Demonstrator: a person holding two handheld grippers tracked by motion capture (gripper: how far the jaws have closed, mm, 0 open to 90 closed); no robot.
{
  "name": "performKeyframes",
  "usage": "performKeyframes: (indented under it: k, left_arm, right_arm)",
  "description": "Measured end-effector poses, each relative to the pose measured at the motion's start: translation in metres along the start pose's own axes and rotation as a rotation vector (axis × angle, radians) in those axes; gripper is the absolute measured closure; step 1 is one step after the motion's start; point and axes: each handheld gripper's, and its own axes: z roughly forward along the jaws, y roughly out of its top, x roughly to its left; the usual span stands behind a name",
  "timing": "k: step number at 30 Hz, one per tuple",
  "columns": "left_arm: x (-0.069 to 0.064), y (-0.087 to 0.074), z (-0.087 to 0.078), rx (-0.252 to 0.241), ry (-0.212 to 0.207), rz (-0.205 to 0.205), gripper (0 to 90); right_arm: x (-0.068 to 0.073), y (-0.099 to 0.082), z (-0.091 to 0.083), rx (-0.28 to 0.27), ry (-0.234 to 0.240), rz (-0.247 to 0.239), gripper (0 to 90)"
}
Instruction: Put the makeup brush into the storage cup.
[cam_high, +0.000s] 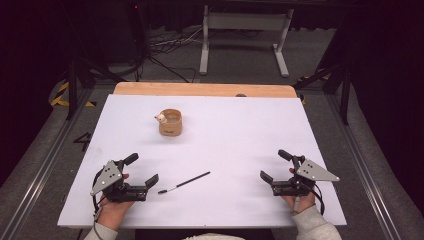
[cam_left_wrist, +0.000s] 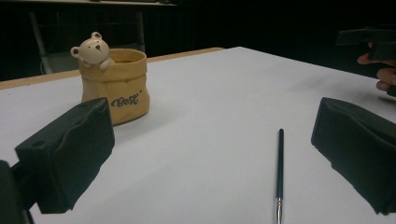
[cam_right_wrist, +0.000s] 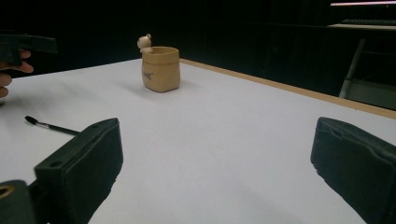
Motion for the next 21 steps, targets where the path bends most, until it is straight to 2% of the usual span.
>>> performKeyframes:
  k: [7, 14, 19, 21]
  left_arm:
    - [-0.0026, 0.002, 0.0012, 0.002, -0.01, 0.009, 0.4]
    - [0.0007, 0.0012, -0.0018, -0.01, -0.011, -0.025, 0.4]
    - [-0.0004, 0.0013, -0.0013, -0.003, -0.009, -0.02, 0.3]
    - [-0.0016, 0.0015, -0.0007, -0.002, -0.004, -0.005, 0.3]
  right_arm:
    - [-0.0006, 0.0002, -0.0014, -0.003, -0.001, 0.003, 2.8]
    - [-0.0019, 0.001, -0.0016, -0.009, -0.005, 0.009, 2.7]
    - [-0.0016, 0.0011, -0.0015, -0.01, -0.001, 0.01, 2.6]
    - [-0.0015, 0.0013, -0.0014, -0.01, 0.001, 0.01, 2.6]
